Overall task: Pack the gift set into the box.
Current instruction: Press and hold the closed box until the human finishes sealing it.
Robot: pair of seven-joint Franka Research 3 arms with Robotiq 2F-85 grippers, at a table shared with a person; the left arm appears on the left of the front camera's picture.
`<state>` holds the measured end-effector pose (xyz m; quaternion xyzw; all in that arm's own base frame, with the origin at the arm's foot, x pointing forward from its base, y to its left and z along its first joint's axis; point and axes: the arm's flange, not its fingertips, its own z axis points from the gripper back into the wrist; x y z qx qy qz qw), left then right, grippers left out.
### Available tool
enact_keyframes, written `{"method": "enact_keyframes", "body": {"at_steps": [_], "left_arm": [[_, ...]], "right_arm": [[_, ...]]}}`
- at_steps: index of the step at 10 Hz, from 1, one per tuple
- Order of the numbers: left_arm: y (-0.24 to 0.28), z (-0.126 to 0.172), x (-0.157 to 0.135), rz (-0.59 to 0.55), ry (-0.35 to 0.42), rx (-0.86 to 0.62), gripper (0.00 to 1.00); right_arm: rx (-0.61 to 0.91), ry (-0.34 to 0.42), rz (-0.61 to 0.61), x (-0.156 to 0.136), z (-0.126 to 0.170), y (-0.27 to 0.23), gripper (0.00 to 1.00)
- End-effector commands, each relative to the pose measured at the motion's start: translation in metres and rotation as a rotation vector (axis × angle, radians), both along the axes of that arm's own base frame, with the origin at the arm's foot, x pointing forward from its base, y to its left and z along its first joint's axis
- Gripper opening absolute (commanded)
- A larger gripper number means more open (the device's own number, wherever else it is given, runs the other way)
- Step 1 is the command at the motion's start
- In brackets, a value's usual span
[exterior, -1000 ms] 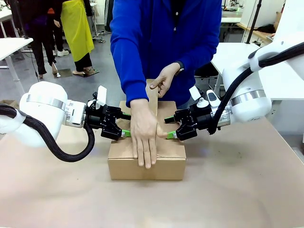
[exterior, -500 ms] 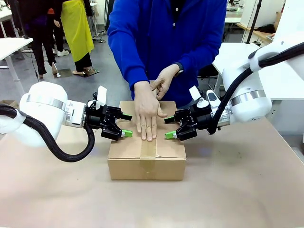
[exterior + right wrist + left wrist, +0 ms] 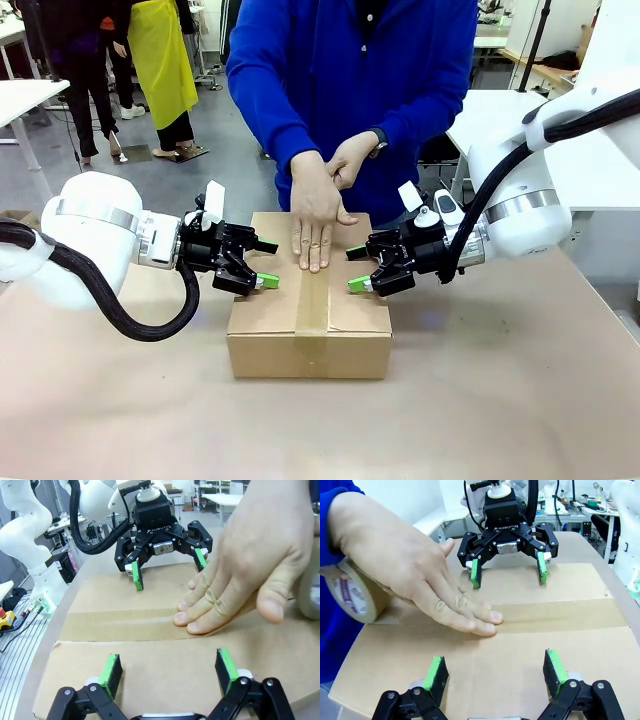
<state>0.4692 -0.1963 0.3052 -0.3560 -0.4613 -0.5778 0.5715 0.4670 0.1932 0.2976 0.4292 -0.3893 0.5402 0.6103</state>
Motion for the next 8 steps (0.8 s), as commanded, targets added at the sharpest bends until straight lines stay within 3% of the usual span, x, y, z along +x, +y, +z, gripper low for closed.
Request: {"method": "enact_keyframes", "body": {"at_steps": [1,8], "left_arm": [[0.0004,-0.0024,-0.0007,0.001,-0.002,0.007,1.0],[0.0004,-0.0024,-0.0007,0.001,-0.002,0.007,1.0]], "right_arm": [[-0.007,0.001,-0.002,-0.0003,-0.0021,0.0008,1.0],[-0.007,0.001,-0.002,-0.0003,-0.0021,0.0008,1.0]]}}
